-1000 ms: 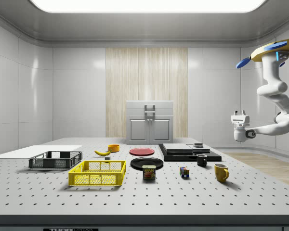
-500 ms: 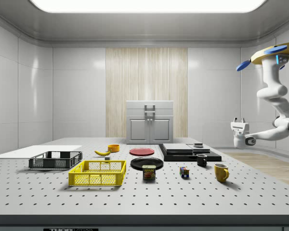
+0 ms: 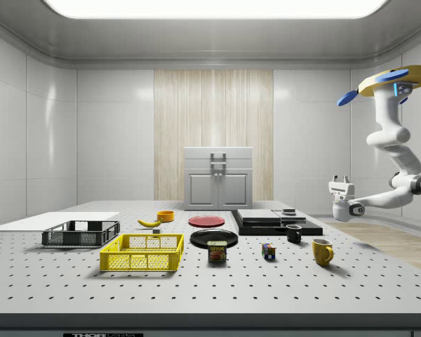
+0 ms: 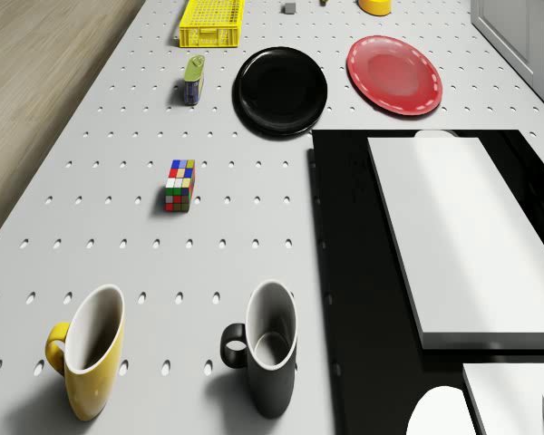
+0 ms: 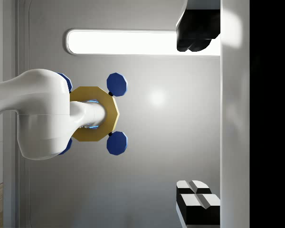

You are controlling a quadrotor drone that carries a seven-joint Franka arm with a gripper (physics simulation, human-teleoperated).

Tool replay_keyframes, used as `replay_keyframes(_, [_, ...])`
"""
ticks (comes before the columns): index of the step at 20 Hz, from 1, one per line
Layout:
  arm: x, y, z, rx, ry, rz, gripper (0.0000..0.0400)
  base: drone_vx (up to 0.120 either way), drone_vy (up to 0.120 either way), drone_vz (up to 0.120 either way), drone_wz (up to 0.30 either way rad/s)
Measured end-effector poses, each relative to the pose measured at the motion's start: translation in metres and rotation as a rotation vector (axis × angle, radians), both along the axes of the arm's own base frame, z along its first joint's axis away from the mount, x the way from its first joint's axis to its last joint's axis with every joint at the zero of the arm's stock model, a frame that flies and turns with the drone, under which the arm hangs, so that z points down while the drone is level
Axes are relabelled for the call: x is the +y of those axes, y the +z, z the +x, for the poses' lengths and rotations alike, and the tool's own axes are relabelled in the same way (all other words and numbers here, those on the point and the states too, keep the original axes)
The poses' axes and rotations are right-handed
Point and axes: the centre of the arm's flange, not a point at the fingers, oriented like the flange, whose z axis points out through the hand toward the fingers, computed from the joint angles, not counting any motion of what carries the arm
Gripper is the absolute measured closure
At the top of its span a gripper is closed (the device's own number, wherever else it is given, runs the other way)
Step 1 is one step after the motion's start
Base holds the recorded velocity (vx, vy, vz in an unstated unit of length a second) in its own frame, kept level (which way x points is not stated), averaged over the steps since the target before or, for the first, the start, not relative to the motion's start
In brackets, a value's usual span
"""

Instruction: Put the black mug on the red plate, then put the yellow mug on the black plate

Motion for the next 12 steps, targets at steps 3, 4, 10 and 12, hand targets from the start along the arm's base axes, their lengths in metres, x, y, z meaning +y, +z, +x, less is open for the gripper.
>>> replay_keyframes(3, [0.0,0.0003,-0.0002,-0.002,0.0,0.0,0.0,0.12,0.0,0.0,0.0])
replay_keyframes(4, [0.0,0.0003,-0.0003,-0.003,0.0,0.0,0.0,0.12,0.0,0.0,0.0])
replay_keyframes(10, [0.0002,0.0004,-0.0007,-0.008,0.0,-0.002,0.0,0.12,0.0,0.0,0.0])
replay_keyframes(12, [0.0003,0.0005,-0.0009,-0.009,0.0,-0.003,0.0,0.12,0.0,0.0,0.0])
